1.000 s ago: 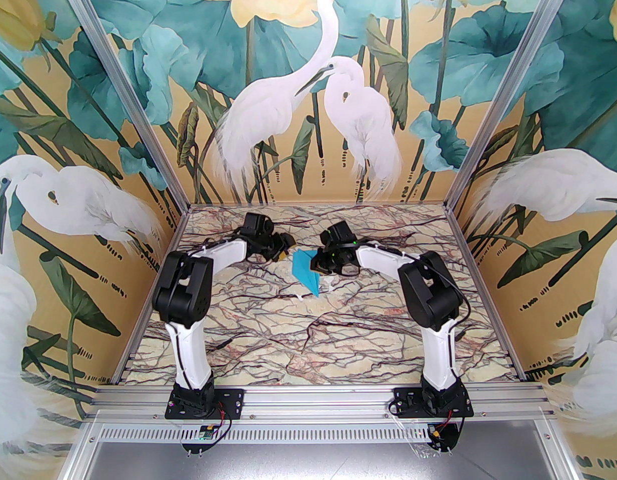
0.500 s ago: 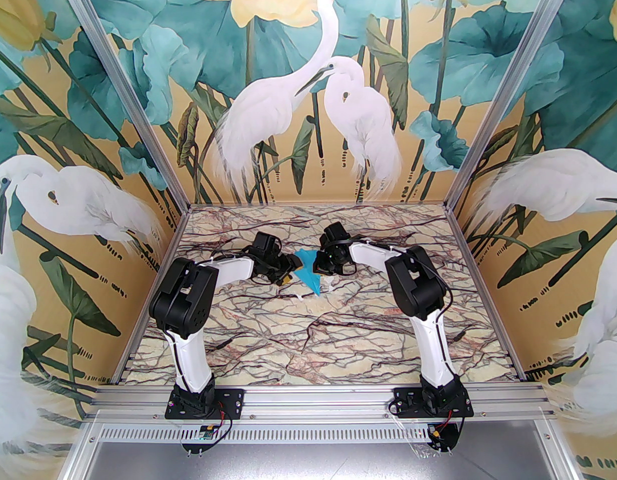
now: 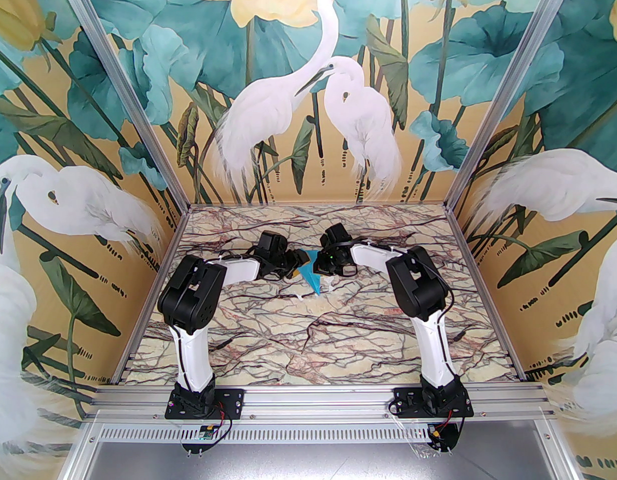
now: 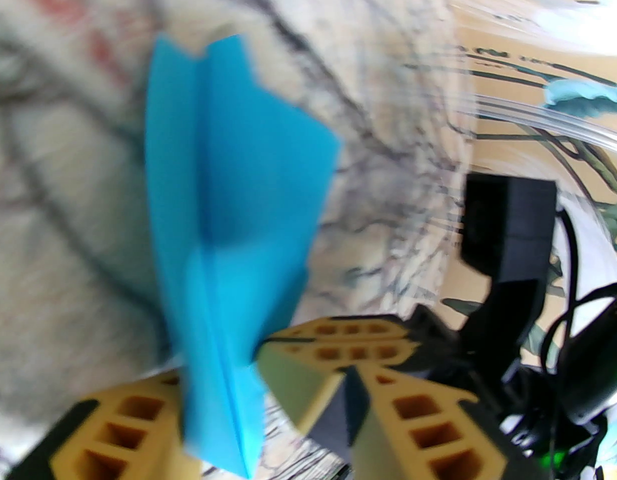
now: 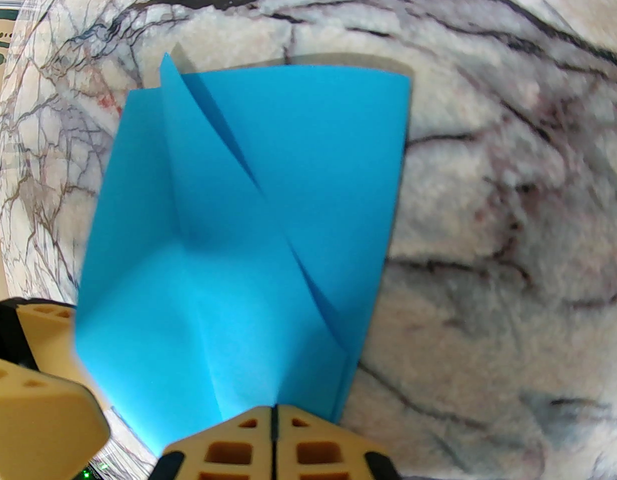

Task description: Fold a paper plane with a square sheet of paper (fold left side to right side)

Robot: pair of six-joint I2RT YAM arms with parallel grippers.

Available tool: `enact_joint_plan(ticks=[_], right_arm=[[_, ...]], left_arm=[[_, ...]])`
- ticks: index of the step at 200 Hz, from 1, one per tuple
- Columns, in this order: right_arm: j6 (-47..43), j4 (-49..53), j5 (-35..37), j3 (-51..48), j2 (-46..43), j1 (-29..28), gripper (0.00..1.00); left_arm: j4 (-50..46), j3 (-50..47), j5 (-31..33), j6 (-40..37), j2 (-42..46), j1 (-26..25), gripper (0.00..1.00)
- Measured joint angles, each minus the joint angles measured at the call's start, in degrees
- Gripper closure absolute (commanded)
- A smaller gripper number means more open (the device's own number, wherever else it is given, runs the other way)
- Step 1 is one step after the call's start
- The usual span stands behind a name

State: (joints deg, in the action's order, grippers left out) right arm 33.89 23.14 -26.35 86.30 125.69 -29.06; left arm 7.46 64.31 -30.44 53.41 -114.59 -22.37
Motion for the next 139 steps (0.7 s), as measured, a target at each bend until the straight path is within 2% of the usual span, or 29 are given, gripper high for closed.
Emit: enact_joint_plan(ticks=[71, 139], right_arm=[[3.0, -4.6, -2.4, -8.6, -5.9, 2.1, 0.88], [5.7, -9.8, -2.8, -15.5, -16.1, 6.0, 0.86]], left_arm=[[2.2, 0.1, -0.4, -0.7, -2.5, -0.5, 0.55], [1.3, 1.9, -0.4, -2.2, -4.0, -1.3, 0.65]])
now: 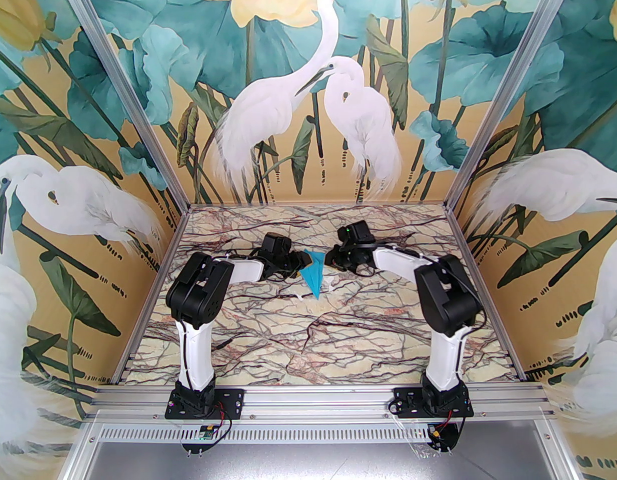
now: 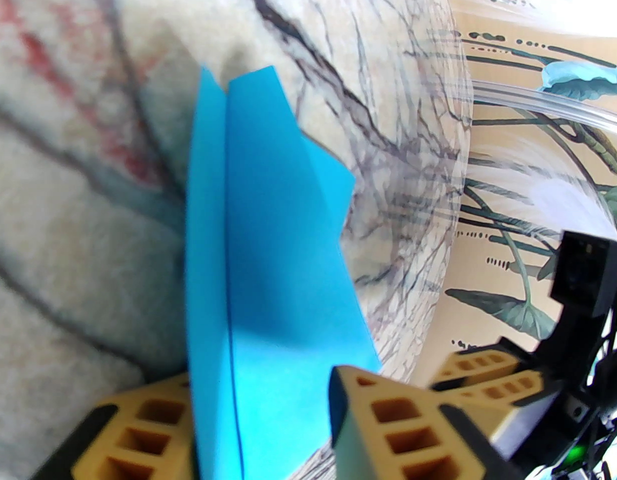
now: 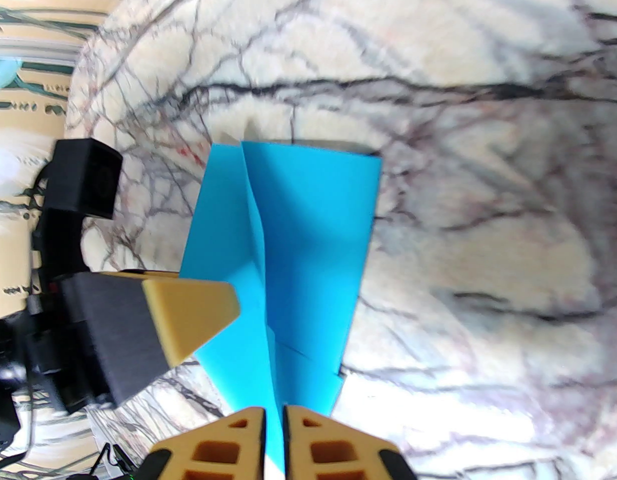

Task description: Fold a paper plane with a square sheet of paper (fold left side to right side)

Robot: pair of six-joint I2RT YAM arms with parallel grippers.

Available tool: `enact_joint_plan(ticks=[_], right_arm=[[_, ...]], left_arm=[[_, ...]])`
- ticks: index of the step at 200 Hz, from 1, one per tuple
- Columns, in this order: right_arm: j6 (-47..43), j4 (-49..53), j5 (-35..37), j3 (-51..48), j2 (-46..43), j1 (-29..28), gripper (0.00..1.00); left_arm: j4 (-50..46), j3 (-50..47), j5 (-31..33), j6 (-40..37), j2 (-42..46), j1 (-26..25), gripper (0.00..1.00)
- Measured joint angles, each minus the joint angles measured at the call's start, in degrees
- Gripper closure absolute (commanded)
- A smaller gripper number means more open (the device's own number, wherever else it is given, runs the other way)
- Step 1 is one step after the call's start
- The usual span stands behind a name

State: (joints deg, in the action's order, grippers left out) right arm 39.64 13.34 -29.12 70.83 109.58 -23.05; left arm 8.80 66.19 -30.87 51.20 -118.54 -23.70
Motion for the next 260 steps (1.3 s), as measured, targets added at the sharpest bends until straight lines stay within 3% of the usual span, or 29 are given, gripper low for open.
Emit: enact_joint_plan(ticks=[24, 45, 70, 115, 168, 204, 232, 260], right_arm=[[0.7, -0.9, 0.0, -2.4, -1.0, 0.9, 0.87], [1.1, -1.2, 0.0, -3.8, -0.9, 0.9, 0.86], [1.3, -2.0, 0.0, -5.1, -1.0, 0.9, 0.86], [1.6, -2.4, 0.0, -6.0, -1.0, 0.9, 0.86], [2.2, -3.3, 0.3, -7.9, -2.0, 1.0, 0.86], [2.7, -3.8, 1.0, -9.9, -4.7, 2.3, 0.86], [3.0, -4.2, 2.3, -11.9, -7.0, 4.0, 0.85], [3.3, -4.5, 3.1, -13.7, -8.7, 5.4, 0.84]], left_arm=[[-0.2, 2.1, 0.0, -0.2, -1.5, -1.2, 0.65], [-0.4, 3.9, -0.2, -0.4, -3.0, -1.7, 0.77], [-0.4, 4.6, -0.1, -0.9, -3.8, -2.0, 0.79], [-0.4, 4.2, 0.2, -1.6, -3.7, -2.6, 0.95], [-9.3, 4.2, 4.9, -6.0, 2.5, -2.8, 0.97], [-25.7, 10.7, 18.3, -15.3, 9.9, -3.5, 1.0], [-38.2, 18.7, 36.9, -23.8, 11.1, -7.0, 1.0], [-48.4, 26.6, 54.6, -29.5, 5.3, -13.5, 1.0]])
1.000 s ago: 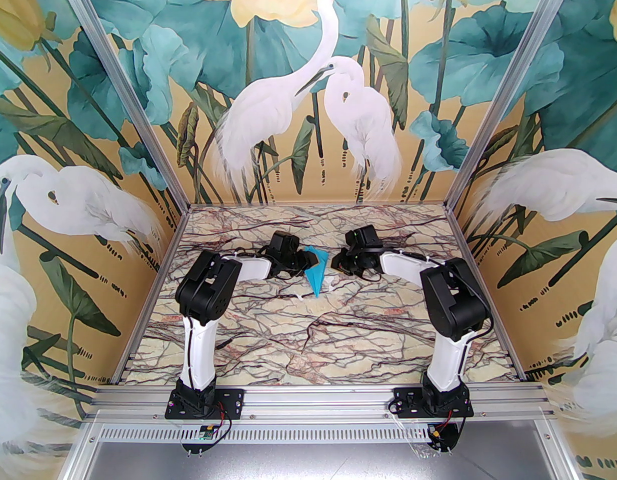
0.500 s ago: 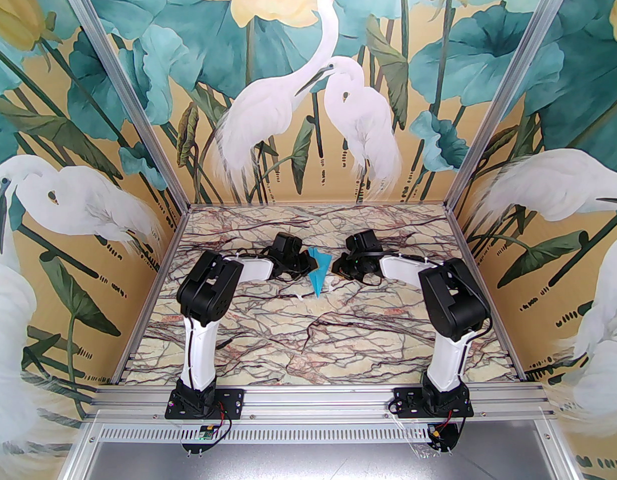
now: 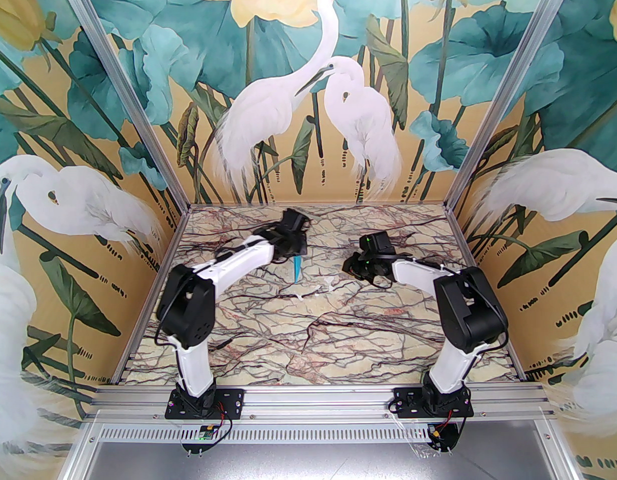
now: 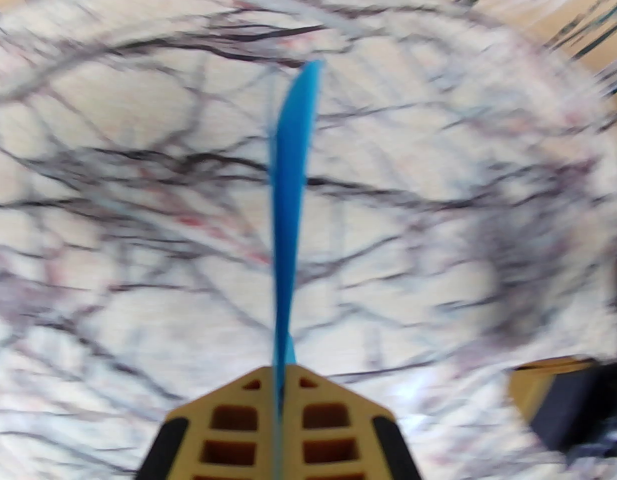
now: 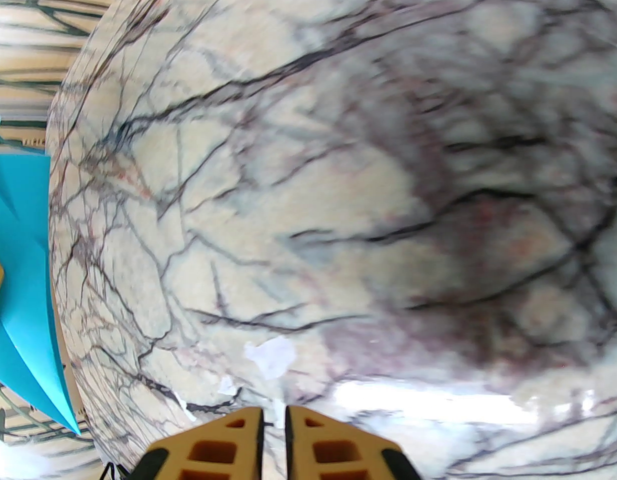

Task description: Fold a paper plane with a square sheet of paper (fold left side to right side)

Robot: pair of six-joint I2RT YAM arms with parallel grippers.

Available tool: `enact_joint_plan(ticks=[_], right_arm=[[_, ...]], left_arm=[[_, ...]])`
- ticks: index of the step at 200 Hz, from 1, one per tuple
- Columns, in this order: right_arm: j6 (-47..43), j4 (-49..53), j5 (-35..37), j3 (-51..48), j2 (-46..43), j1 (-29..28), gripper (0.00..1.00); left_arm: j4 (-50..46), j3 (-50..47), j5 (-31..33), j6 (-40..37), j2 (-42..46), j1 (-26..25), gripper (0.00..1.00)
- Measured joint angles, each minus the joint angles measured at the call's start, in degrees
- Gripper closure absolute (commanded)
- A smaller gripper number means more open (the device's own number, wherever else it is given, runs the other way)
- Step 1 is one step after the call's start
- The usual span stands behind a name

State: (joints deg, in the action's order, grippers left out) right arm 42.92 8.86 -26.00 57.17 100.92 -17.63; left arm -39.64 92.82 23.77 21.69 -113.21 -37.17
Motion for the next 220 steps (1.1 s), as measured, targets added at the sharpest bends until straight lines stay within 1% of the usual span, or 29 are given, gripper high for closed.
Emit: enact_joint_plan(ticks=[17, 31, 56, 76, 84, 91, 99, 118, 127, 139, 144, 149, 157, 162, 170, 176, 183, 189, 211, 220], right_arm=[[0.0, -0.1, 0.6, -0.8, -1.1, 0.6, 0.84], [0.0, -0.1, 0.9, -1.6, -2.1, 0.8, 0.84], [0.0, -0.1, 1.4, -2.8, -3.9, 1.3, 0.83], [0.0, 0.1, 2.0, -3.5, -5.5, 1.6, 0.83], [0.0, 0.1, 2.1, -3.7, -5.9, 1.7, 0.83], [0.0, 0.1, 2.3, -3.9, -6.2, 1.9, 0.83], [0.0, 0.1, 2.3, -4.0, -6.3, 2.0, 0.83], [0.0, 0.1, 2.5, -4.5, -6.3, 2.1, 0.83], [0.0, 0.2, 2.5, -4.6, -6.3, 2.1, 0.83], [0.0, 0.4, 2.5, -4.6, -6.3, 2.1, 0.83], [0.0, 0.4, 2.5, -4.6, -6.3, 2.1, 0.83], [0.0, 0.4, 2.5, -4.6, -6.3, 2.1, 0.83], [0.0, 0.5, 2.5, -4.6, -6.3, 2.1, 0.83], [0.0, 0.5, 2.5, -4.6, -6.3, 2.1, 0.83], [0.0, 0.6, 2.5, -4.6, -6.3, 2.1, 0.83], [0.0, 0.6, 2.5, -4.6, -6.3, 2.1, 0.82], [0.0, 0.6, 2.5, -4.6, -6.3, 2.1, 0.82], [0.0, 0.6, 2.5, -4.6, -6.3, 2.1, 0.82], [0.0, 0.7, 2.4, -4.6, -6.3, 2.1, 0.82], [0.0, 0.7, 2.2, -4.6, -6.3, 2.1, 0.82]], left_arm=[[-4.8, 4.1, 8.4, -1.8, -6.3, -3.7, 1.0], [-8.4, 7.0, 13.2, -2.4, -11.9, -6.0, 1.0], [-14.8, 12.8, 19.3, -2.2, -21.0, -8.5, 1.0], [-18.3, 15.8, 22.3, -2.0, -24.7, -9.4, 1.0], [-19.5, 17.0, 22.8, -1.9, -25.6, -9.6, 0.96], [-20.2, 17.9, 23.0, -1.8, -26.1, -9.7, 0.88], [-20.8, 18.8, 22.9, -1.8, -26.5, -9.8, 0.74], [-21.6, 20.1, 20.4, -1.1, -26.7, -10.0, 0.6], [-22.2, 20.6, 19.5, -0.7, -26.7, -10.1, 0.5], [-22.8, 21.1, 18.0, -0.1, -26.3, -9.8, 0.45], [-22.9, 21.1, 17.0, -0.1, -25.9, -9.6, 0.4], [-22.9, 21.1, 15.6, 0.0, -25.5, -9.4, 0.35], [-22.7, 21.1, 13.2, 0.5, -24.7, -9.2, 0.32], [-22.4, 21.1, 11.4, 1.0, -24.3, -9.2, 0.27], [-21.4, 20.7, 7.8, 1.0, -23.3, -9.2, 0.25], [-20.5, 20.2, 5.5, 1.4, -22.4, -9.4, 0.19], [-19.6, 19.6, 2.8, 1.4, -21.3, -9.6, 0.16], [-18.9, 19.0, 0.7, 1.6, -20.3, -9.8, 0.09], [-16.0, 16.0, -5.8, 2.3, -15.4, -10.2, 0.08], [-14.9, 14.4, -8.1, 2.6, -12.9, -10.1, 0.1]])
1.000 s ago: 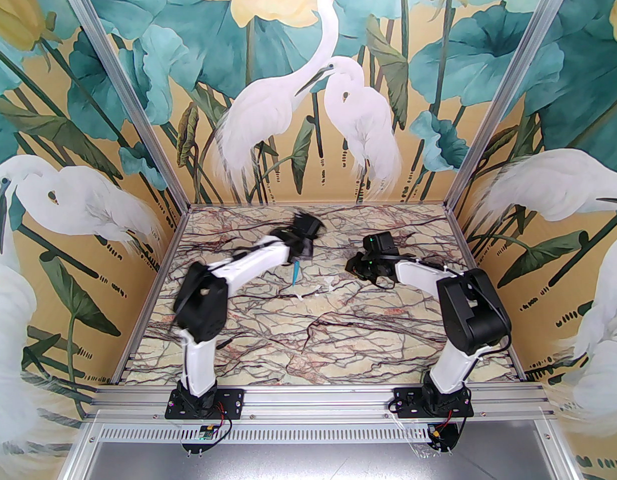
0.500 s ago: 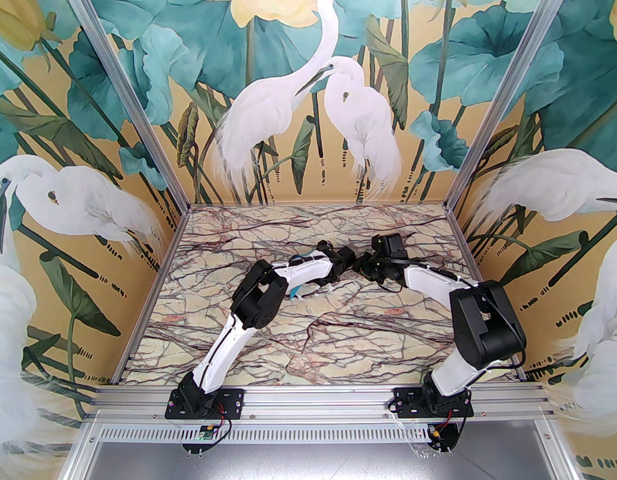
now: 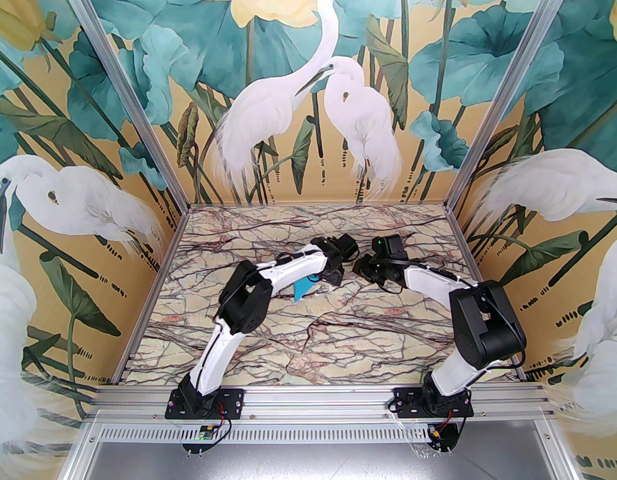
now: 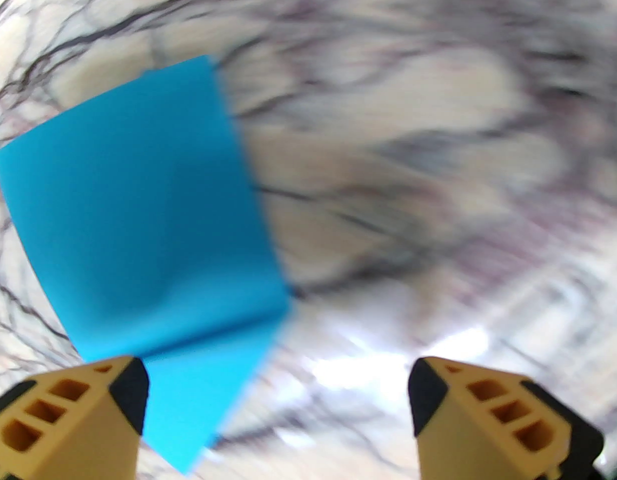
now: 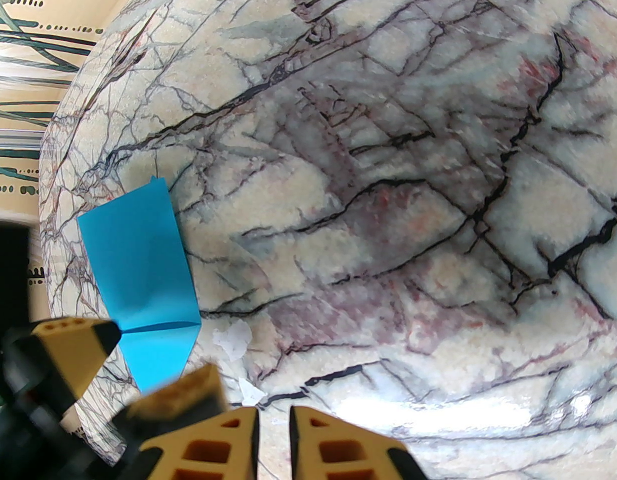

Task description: Fold a paper plane with a square sheet of paper (fold left side to right side)

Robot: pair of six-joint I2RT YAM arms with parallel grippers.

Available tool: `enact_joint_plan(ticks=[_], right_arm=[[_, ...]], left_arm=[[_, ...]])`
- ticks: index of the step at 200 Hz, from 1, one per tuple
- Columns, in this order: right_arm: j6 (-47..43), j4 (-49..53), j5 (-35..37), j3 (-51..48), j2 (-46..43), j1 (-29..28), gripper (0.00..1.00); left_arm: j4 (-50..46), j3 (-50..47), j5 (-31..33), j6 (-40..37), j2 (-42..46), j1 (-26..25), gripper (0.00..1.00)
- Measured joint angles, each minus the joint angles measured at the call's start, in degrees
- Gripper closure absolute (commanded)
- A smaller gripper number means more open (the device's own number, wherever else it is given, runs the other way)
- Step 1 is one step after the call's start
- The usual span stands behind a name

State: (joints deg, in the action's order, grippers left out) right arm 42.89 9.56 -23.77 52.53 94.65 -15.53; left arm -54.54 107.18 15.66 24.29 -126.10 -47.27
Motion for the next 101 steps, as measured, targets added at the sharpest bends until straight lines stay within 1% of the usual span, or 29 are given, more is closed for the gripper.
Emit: enact_joint_plan(ticks=[5, 13, 26, 32, 42, 49, 57, 68, 85, 101], right_arm=[[0.0, 0.0, -0.1, 0.0, 0.0, 0.0, 0.82], [0.0, -0.2, -0.3, 0.0, 0.0, 0.0, 0.82], [0.0, -0.4, -0.6, 0.0, 0.0, 0.0, 0.82], [0.0, -0.5, -0.9, 0.0, 0.0, -0.2, 0.83], [0.0, -0.8, -1.2, 0.0, 0.2, -0.3, 0.87], [0.0, -1.0, -1.5, 0.0, 0.3, -0.5, 0.89], [0.2, -1.4, -1.8, 0.1, 0.7, -0.9, 0.9], [0.2, -1.8, -2.2, 0.3, 1.4, -1.8, 0.89], [0.2, -2.0, -2.7, 1.2, 2.8, -3.8, 0.88], [0.4, -2.4, -3.1, 2.0, 3.7, -5.3, 0.88]], left_arm=[[0.7, -1.2, -1.3, 0.2, 1.7, 0.2, 0.11], [1.9, -3.2, -3.0, 0.8, 4.1, 0.6, 0.15], [4.3, -7.8, -5.9, 2.1, 9.0, 1.9, 0.33], [5.4, -10.2, -7.3, 2.8, 11.3, 2.8, 0.43], [8.1, -15.1, -9.6, 3.4, 15.4, 5.0, 0.52], [9.6, -18.2, -11.3, 4.0, 17.6, 6.6, 0.53], [11.3, -21.5, -13.6, 4.6, 19.6, 8.8, 0.54], [13.6, -25.3, -16.2, 5.0, 21.0, 11.7, 0.62], [16.1, -28.9, -19.2, 5.6, 20.7, 15.2, 0.62], [16.3, -29.8, -20.4, 5.5, 19.8, 16.2, 0.62]])
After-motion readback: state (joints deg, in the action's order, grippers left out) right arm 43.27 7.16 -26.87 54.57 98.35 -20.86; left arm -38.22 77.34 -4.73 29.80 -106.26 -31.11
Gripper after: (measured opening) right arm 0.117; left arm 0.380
